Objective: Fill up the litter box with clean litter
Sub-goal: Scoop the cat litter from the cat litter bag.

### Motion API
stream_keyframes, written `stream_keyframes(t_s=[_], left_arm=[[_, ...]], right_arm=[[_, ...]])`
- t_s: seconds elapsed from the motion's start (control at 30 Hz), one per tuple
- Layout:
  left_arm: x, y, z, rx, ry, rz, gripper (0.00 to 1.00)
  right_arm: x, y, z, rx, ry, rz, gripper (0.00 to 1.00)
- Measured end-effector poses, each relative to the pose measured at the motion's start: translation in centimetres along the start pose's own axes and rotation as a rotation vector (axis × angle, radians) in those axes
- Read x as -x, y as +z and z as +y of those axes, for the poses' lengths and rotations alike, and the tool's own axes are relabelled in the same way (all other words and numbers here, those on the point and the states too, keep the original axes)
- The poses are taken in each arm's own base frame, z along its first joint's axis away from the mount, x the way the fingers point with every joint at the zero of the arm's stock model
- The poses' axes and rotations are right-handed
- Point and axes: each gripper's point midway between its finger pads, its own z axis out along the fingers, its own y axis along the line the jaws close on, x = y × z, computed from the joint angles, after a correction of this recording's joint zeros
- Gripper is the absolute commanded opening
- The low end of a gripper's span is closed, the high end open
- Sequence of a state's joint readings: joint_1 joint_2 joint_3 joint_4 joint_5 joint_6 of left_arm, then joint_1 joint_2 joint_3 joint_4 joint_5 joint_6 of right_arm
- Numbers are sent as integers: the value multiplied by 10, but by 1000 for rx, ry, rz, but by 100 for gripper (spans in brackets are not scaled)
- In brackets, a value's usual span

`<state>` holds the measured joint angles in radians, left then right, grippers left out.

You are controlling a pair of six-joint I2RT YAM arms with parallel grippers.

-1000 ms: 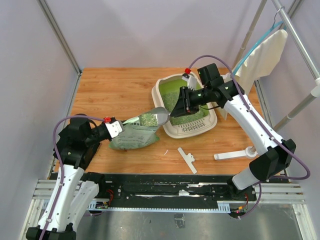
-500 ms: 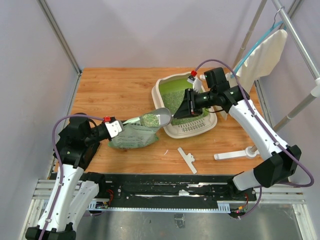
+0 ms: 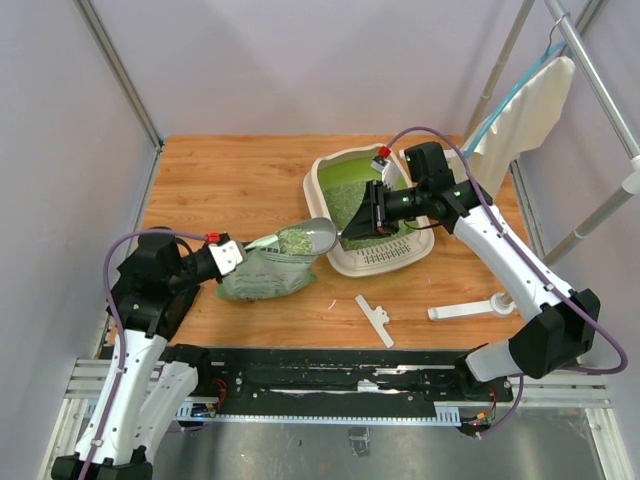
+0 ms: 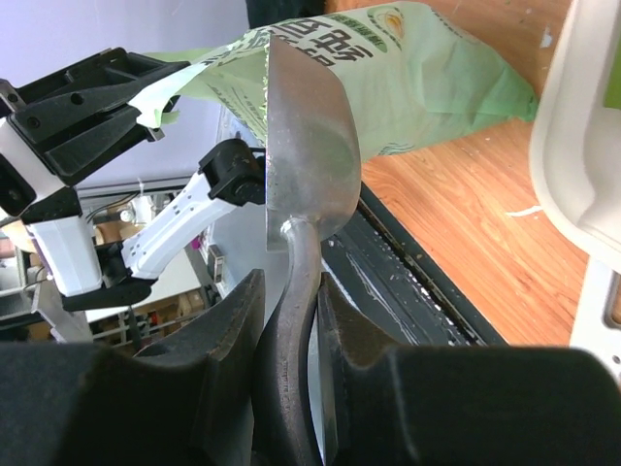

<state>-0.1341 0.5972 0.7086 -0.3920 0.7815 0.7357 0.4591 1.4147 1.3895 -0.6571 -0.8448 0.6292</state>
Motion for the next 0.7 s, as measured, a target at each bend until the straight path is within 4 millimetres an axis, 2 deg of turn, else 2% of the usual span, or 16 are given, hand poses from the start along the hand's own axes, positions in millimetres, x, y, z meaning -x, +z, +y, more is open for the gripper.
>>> stream_keyframes(t_s=[0.1,0.27,0.7], left_arm=[[0,0,0,3,-3,1,1],[1,-3,-3,0,-8,2,0],[2,-6,-2,22,-16,5,0]], right_arm=[[1,7,-1,41,19,13,1],[-9,9,-20,135,159,38,1],[-2,8,-12,145,159,20,1]])
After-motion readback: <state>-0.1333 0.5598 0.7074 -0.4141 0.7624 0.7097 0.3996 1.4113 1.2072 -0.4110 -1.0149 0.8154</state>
